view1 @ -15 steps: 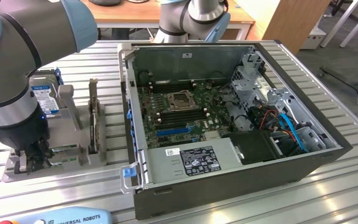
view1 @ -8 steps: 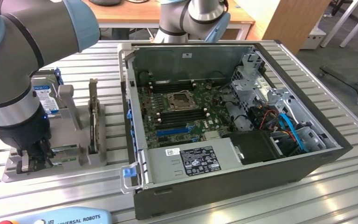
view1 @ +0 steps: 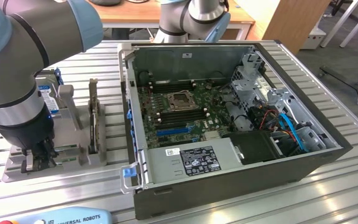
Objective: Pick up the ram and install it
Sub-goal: 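Pick up the ram and move it above insertion slot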
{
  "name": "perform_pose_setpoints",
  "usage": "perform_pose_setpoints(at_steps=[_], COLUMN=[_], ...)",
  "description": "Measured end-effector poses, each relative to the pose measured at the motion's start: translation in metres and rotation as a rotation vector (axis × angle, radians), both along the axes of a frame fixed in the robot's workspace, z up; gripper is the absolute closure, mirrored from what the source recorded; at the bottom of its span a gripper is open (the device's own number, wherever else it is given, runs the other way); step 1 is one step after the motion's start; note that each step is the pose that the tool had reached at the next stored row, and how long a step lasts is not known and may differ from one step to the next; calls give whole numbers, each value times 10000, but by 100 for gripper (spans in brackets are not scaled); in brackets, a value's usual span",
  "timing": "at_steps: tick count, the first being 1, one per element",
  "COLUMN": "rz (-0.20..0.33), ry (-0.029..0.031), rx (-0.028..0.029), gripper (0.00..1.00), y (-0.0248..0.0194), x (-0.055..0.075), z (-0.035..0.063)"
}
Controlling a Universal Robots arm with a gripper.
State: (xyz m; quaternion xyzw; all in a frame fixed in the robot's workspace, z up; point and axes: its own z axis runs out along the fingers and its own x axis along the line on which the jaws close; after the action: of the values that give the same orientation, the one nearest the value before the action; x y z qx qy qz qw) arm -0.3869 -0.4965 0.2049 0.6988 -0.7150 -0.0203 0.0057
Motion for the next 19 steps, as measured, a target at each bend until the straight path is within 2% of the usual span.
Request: perform_pose_setpoints(at_steps=[19], rz=[2], ry=[-1], rx=[1], gripper=[71], y=[0], x=[12], z=[-52])
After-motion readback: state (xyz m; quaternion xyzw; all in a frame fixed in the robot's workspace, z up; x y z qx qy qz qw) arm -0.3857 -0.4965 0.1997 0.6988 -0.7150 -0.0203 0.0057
